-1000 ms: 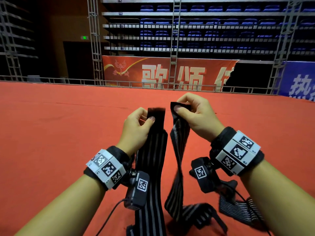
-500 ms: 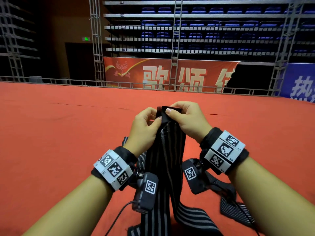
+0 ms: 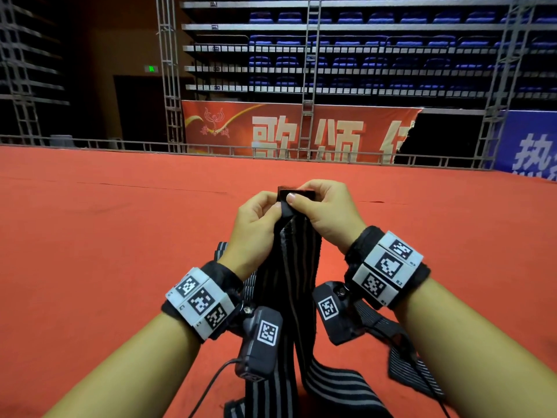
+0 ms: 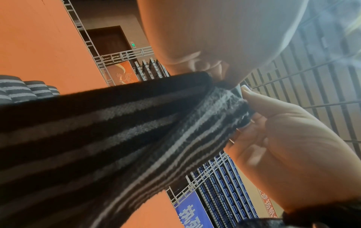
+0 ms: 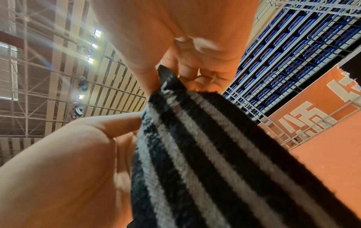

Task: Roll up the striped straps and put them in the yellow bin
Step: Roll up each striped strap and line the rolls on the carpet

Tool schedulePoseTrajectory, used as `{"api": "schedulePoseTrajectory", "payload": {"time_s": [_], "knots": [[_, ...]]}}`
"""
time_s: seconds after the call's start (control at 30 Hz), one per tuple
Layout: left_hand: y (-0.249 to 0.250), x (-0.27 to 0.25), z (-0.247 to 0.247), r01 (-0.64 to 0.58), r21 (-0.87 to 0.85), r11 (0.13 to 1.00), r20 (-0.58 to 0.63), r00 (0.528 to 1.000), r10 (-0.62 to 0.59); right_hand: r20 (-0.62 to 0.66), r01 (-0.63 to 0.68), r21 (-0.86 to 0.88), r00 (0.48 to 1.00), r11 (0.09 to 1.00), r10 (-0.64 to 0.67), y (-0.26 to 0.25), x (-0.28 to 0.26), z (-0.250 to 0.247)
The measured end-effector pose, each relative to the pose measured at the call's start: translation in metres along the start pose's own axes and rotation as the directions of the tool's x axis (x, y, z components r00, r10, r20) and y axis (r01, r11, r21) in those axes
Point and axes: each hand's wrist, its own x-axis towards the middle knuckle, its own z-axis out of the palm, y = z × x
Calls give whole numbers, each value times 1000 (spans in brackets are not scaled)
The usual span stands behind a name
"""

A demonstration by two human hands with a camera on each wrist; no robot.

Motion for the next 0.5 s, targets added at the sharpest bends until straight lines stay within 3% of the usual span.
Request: {"api": "schedulePoseTrajectory", "payload": {"time_s": [0.5], "knots": [[3, -3, 9, 79, -81, 994, -52, 995, -84, -160, 31, 19, 987, 999, -27, -1, 0, 6]]}}
